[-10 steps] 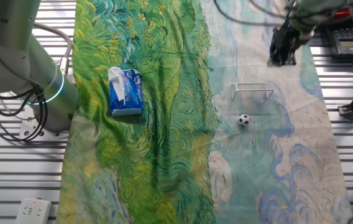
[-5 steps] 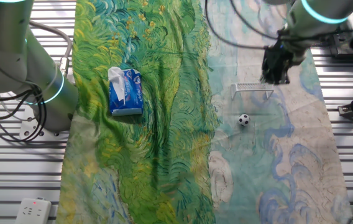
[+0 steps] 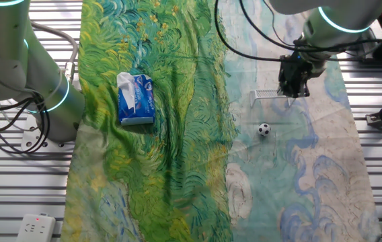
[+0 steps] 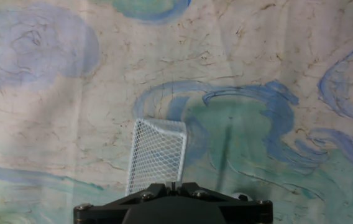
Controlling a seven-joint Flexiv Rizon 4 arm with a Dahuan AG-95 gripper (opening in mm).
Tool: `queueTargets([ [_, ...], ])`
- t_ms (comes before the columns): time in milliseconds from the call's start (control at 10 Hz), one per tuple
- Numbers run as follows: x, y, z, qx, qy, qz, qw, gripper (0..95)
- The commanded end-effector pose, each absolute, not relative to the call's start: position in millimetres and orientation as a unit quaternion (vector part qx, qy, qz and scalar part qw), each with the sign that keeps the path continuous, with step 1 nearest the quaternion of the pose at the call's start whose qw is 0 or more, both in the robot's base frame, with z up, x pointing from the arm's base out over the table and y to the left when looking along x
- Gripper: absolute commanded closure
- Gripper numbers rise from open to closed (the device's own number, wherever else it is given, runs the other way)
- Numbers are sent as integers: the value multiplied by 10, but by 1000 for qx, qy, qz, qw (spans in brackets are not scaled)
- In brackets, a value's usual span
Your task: Push the soccer ball into the goal
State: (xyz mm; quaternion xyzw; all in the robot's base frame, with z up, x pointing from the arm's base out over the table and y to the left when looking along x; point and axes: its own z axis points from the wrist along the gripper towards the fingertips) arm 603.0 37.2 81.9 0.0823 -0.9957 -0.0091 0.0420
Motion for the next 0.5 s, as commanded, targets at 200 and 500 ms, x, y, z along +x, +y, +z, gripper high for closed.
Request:
queueTargets([
  [200, 6050, 361, 853, 78, -996, -15, 36, 950],
  [500, 6050, 361, 853, 57, -997, -35, 26, 950],
])
